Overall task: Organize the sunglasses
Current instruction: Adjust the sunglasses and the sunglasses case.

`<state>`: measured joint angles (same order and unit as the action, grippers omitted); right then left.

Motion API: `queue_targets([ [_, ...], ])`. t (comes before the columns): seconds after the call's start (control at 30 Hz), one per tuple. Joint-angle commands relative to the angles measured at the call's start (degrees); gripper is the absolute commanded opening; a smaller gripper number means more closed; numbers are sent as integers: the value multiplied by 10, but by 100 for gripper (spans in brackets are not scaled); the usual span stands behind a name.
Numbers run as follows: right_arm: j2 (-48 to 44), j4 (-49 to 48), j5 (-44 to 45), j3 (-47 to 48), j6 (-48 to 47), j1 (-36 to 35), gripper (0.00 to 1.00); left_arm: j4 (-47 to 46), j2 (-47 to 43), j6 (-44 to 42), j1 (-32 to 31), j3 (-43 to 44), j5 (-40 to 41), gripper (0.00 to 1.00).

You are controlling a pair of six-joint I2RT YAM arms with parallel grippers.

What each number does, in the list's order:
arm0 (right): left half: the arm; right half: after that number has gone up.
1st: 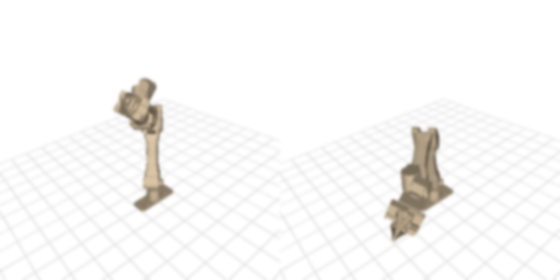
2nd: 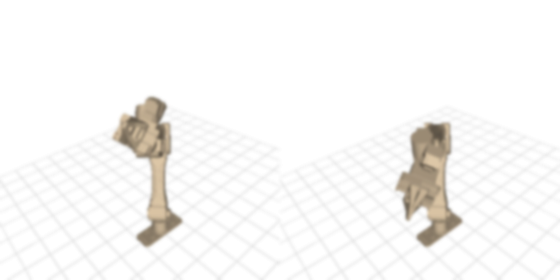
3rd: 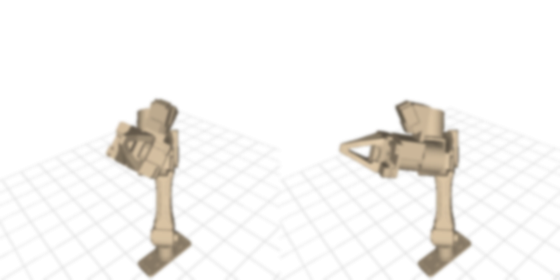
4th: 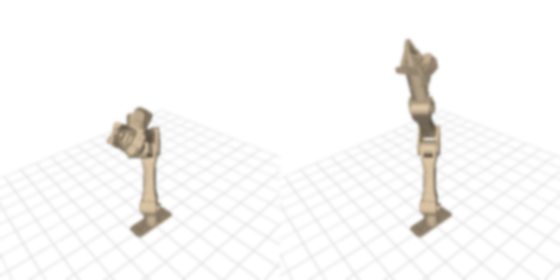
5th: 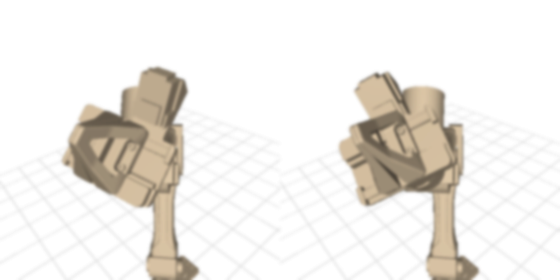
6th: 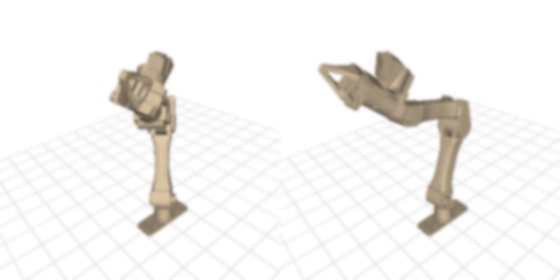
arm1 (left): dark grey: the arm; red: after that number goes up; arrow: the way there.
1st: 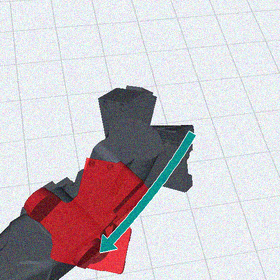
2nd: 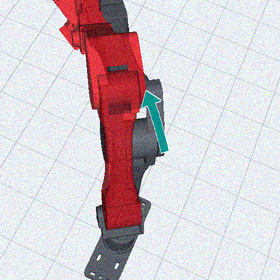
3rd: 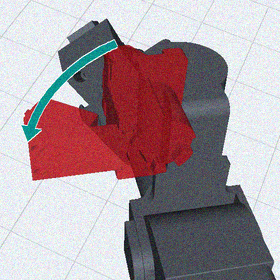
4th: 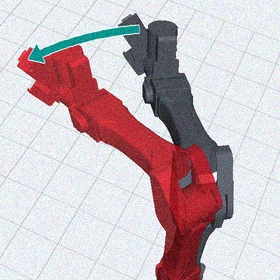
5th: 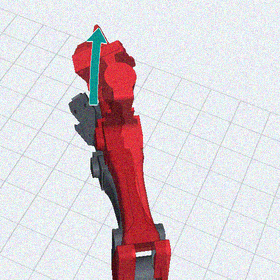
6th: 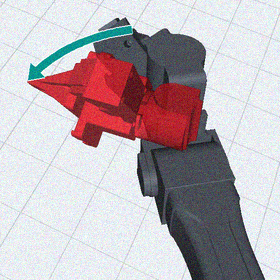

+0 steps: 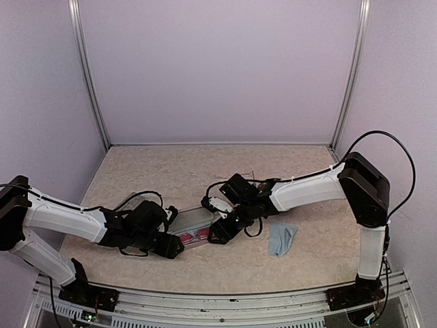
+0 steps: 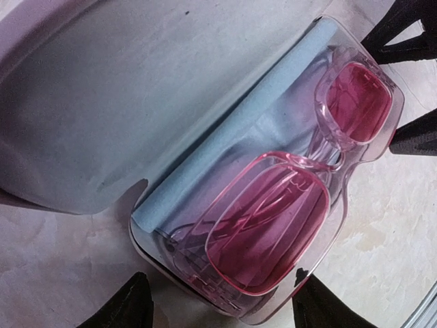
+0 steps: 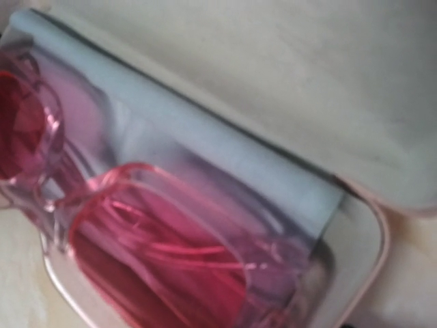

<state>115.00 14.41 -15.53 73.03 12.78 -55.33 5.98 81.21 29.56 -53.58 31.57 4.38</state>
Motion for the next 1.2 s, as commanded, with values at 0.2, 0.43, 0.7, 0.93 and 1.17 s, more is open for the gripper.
queue_targets([
  [0.2,17,5,10,23,5,-5,68,-21,17,-5,5,11,-22,68],
  [0.43,25,12,5,32,9,-2,66,-32,14,-8,16,8,-48,68],
  [0.7,26,9,-6,31,18,4,64,-45,13,-11,30,1,-69,65],
  [0.93,21,10,-15,26,15,7,66,-47,6,-11,30,-5,-84,73],
  [1.17,5,-6,-32,7,24,19,66,-43,-18,-8,30,-16,-85,79],
])
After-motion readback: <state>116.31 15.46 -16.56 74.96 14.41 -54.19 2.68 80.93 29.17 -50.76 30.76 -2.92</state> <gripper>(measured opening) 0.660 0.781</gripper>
